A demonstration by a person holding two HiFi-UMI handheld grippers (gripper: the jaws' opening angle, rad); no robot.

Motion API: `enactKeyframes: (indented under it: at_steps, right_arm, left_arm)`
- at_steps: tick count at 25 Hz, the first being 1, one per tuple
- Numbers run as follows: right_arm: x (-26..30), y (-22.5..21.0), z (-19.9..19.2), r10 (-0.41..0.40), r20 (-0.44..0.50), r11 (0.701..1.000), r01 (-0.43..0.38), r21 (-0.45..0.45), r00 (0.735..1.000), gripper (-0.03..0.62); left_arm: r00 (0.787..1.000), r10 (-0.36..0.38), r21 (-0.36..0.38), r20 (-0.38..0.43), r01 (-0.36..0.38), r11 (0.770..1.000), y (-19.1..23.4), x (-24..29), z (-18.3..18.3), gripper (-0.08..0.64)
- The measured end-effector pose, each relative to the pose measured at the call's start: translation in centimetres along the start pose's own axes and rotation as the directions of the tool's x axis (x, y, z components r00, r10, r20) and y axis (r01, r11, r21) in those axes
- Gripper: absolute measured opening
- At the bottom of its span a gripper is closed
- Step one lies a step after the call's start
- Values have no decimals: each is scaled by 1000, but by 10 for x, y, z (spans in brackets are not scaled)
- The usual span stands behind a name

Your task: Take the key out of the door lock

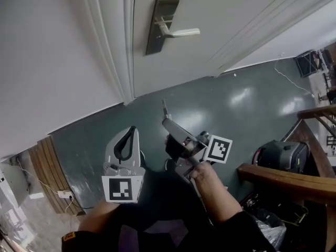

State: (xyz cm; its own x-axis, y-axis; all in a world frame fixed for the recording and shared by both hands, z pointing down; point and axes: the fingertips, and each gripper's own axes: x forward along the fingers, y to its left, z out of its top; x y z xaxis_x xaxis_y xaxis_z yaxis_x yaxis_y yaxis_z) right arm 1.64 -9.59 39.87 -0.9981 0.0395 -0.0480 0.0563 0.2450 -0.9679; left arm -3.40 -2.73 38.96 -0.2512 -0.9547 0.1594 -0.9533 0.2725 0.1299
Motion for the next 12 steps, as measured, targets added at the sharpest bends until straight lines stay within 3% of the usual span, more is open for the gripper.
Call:
enactKeyframes:
  at_steps: [8,12]
  right_arm:
    - [-67,12,-7,30,-6,999,-30,-31,1000,15]
    - [-114,16,-6,-7,-37,990,2,-144,999,15]
  left_arm:
    - [999,32,-8,12,-32,999,-60,-18,-1,18]
    - [998,67,-19,6,-67,998,-100,-27,-3,18]
